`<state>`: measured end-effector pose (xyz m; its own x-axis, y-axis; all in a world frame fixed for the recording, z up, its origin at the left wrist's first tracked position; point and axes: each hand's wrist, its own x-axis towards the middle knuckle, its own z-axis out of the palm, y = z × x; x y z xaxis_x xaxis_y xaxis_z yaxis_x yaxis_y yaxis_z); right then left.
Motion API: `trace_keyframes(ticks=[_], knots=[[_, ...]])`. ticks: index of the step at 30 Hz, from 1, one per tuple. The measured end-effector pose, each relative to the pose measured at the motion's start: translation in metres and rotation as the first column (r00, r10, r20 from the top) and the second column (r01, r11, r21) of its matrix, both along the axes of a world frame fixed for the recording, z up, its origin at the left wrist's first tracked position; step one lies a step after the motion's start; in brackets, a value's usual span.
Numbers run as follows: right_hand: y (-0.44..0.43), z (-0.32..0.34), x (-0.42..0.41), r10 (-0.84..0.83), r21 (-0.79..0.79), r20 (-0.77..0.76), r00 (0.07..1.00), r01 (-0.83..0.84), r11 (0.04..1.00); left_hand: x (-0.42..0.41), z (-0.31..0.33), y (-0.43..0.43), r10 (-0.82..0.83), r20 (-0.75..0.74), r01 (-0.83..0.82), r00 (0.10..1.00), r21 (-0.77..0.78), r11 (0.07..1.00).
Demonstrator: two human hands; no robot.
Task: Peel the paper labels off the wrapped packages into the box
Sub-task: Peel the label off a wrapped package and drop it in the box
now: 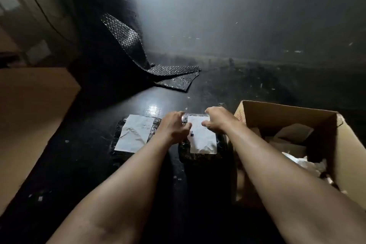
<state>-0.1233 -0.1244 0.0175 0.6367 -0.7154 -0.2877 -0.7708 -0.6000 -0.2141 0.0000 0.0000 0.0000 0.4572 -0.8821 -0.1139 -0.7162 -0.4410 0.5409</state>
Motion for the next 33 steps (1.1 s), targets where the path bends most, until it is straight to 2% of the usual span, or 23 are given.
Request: trace_keyframes(ticks=[6,13,20,22,26,31,33], knots=[[-0.002,-0.024,0.003,0.075,-0.027,-0.044,0.996,-0.077,0.997,-0.011,-0.043,-0.002,0.164,-0.176,-0.17,0.971,-0.02,0.985],[-0.011,-0.028,0.014,0.113,0.007,-0.048,0.992,-0.113,0.994,-0.017,-0.065,-0.006,0.359,-0.422,-0.373,0.832,0.052,0.926],[-0.012,-0.039,0.032,0.11,-0.019,-0.06,0.992,-0.111,0.994,-0.014,-0.075,-0.002,0.346,-0.618,-0.393,0.706,0.065,0.917],[-0.016,-0.045,0.034,0.076,0.006,-0.014,0.997,-0.076,0.997,-0.014,-0.078,-0.002,0.319,-0.676,-0.406,0.665,0.032,0.913],[-0.022,-0.052,0.04,-0.001,0.036,0.099,0.995,-0.002,0.999,-0.013,-0.096,-0.004,0.281,-0.805,-0.486,0.522,-0.01,0.874],[-0.024,-0.053,0.042,-0.057,0.076,0.224,0.973,0.041,0.996,-0.014,-0.097,-0.005,0.242,-0.887,-0.559,0.392,-0.021,0.829],[-0.026,-0.054,0.041,-0.072,0.106,0.259,0.963,0.046,0.993,-0.015,-0.099,-0.007,0.253,-0.894,-0.579,0.369,-0.008,0.816]])
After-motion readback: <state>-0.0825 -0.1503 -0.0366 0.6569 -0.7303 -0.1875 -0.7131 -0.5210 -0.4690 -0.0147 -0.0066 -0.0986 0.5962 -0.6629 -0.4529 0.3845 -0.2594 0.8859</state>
